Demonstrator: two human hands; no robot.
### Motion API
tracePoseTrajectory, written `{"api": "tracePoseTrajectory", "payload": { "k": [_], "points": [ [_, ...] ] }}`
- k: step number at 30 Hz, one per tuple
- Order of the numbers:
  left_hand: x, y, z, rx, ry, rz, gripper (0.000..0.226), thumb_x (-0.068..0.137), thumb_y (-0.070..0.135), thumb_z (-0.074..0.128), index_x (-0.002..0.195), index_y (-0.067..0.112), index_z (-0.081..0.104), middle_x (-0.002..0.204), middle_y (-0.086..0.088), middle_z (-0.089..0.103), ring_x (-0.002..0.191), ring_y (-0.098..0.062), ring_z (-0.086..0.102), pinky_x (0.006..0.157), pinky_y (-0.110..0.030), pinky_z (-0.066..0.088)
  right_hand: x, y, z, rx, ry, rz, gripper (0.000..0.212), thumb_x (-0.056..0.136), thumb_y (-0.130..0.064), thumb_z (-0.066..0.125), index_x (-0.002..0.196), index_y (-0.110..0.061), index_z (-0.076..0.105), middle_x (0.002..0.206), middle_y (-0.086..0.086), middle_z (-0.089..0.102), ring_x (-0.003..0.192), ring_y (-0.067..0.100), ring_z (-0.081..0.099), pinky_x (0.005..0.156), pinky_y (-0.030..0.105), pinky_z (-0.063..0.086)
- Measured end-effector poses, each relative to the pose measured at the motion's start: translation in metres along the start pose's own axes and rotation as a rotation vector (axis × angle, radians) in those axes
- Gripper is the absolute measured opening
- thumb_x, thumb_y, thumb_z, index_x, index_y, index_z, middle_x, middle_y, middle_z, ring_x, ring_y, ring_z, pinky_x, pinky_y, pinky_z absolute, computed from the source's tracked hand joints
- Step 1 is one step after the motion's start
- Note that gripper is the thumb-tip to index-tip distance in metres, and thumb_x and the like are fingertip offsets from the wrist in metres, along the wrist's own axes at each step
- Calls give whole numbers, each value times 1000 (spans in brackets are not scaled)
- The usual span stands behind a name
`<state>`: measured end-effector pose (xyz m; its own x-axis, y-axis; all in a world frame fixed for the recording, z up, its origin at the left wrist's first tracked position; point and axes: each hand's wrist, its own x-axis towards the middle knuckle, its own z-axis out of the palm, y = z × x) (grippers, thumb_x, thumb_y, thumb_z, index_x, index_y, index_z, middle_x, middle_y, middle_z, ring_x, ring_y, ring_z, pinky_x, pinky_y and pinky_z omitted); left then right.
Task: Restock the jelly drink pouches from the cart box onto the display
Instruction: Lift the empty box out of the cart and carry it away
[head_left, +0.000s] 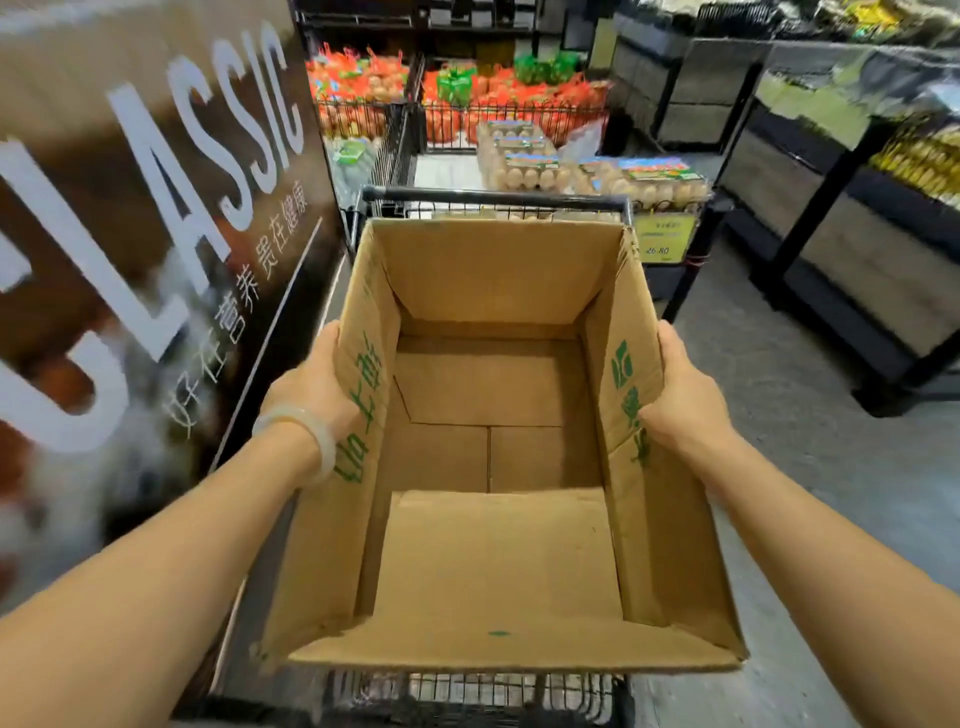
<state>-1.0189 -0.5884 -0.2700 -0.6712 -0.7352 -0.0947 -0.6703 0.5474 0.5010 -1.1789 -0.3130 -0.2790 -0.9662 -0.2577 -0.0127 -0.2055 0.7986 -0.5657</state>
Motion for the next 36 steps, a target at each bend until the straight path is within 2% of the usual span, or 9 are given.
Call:
{"api": "tracePoseTrajectory", "payload": {
  "k": [4, 10, 14, 19, 21, 24, 27, 29, 36],
  "points": [
    [-31, 17, -39, -27, 46, 99, 90, 77, 7, 61, 141, 48, 13, 98, -8, 62, 81, -31, 59, 73, -41, 55, -48, -9, -59, 2, 123, -19, 93, 78, 3, 57, 146, -38, 9, 130, 11, 54, 107, 36, 57, 78, 44, 54],
    [-94, 58, -55, -67, 35, 300, 82, 76, 2, 59, 136, 46, 25, 96, -4, 62, 75, -29, 60, 60, -35, 53, -133, 24, -120, 13, 229, 97, 95, 80, -2, 58, 148, -38, 2, 131, 13, 54, 110, 38, 56, 84, 46, 53],
    [-135, 97, -39, 0, -48, 409, 87, 75, 4, 61, 139, 48, 21, 97, -5, 64, 73, -27, 59, 59, -33, 52, -190, 69, -153, 33, 277, 217, 93, 82, -1, 56, 147, -41, 3, 129, 14, 54, 109, 38, 56, 84, 49, 52],
    [-206, 162, 4, 91, -152, 588, 86, 80, 5, 58, 145, 44, 15, 97, -6, 63, 59, -20, 54, 43, -25, 38, -275, 145, -196, 77, 373, 378, 89, 82, 3, 53, 146, -41, 7, 124, 13, 53, 94, 30, 53, 72, 40, 48],
    [-244, 195, 25, 137, -194, 667, 89, 82, 6, 58, 147, 43, 10, 102, -6, 62, 56, -18, 52, 41, -27, 39, -314, 183, -216, 91, 421, 450, 88, 82, 1, 53, 148, -39, 8, 129, 14, 52, 98, 34, 53, 76, 41, 48],
    [-310, 242, 60, 143, -262, 817, 89, 82, 5, 58, 146, 43, 9, 102, -7, 63, 65, -25, 58, 51, -35, 50, -374, 240, -249, 66, 475, 580, 90, 79, -3, 55, 149, -36, 7, 129, 15, 53, 102, 40, 57, 80, 47, 52],
    [-392, 288, 102, 116, -356, 957, 92, 78, 5, 62, 141, 48, 11, 104, -2, 60, 72, -24, 58, 51, -32, 47, -453, 300, -287, 52, 545, 679, 83, 81, -5, 52, 146, -36, 12, 108, 11, 62, 80, 35, 60, 61, 40, 50],
    [-450, 315, 132, 78, -425, 1012, 93, 76, 3, 62, 136, 55, 12, 102, -2, 62, 71, -22, 57, 53, -32, 48, -509, 338, -312, 56, 589, 758, 85, 82, -3, 52, 146, -38, 9, 94, 11, 63, 72, 33, 60, 57, 42, 52],
    [-665, 394, 219, 128, -632, 1275, 88, 80, 4, 60, 141, 48, 14, 107, -9, 63, 80, -29, 59, 69, -42, 55, -697, 451, -374, 21, 732, 1088, 95, 80, -3, 55, 149, -36, -1, 99, 11, 62, 70, 28, 58, 51, 32, 46]
  ]
}}
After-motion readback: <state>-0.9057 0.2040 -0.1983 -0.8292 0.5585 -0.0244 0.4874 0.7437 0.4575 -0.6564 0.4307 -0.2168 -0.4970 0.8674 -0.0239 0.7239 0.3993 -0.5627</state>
